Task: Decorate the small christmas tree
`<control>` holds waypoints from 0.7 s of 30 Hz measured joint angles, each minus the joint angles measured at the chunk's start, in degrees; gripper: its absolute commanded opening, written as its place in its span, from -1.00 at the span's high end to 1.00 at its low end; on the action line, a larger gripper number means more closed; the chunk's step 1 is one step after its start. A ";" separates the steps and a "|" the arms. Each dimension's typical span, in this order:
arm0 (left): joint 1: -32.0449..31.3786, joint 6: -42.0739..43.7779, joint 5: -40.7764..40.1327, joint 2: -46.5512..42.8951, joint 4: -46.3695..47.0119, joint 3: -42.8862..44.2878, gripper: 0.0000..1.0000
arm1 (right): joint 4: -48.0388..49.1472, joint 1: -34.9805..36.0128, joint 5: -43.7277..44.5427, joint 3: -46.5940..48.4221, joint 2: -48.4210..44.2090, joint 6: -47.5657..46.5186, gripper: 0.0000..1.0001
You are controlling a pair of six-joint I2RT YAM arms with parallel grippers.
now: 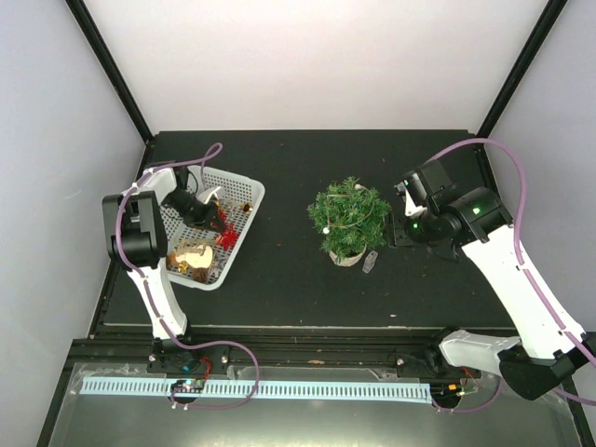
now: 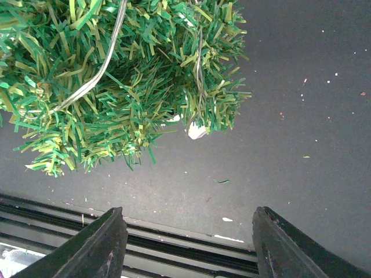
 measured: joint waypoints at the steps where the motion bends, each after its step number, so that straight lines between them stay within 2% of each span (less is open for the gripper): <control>1: 0.02 0.11 0.00 -0.04 -0.37 0.28 0.91 | 0.17 0.00 0.00 -0.28 -0.04 -0.02 -0.22; 13: 3.63 3.63 1.29 -4.37 -8.98 9.60 0.91 | 0.72 0.00 1.01 -1.07 -0.63 -1.05 -0.23; 21: 4.63 7.37 9.81 -7.45 -17.64 16.11 0.97 | 0.39 0.00 2.19 0.92 -1.57 -1.42 -0.22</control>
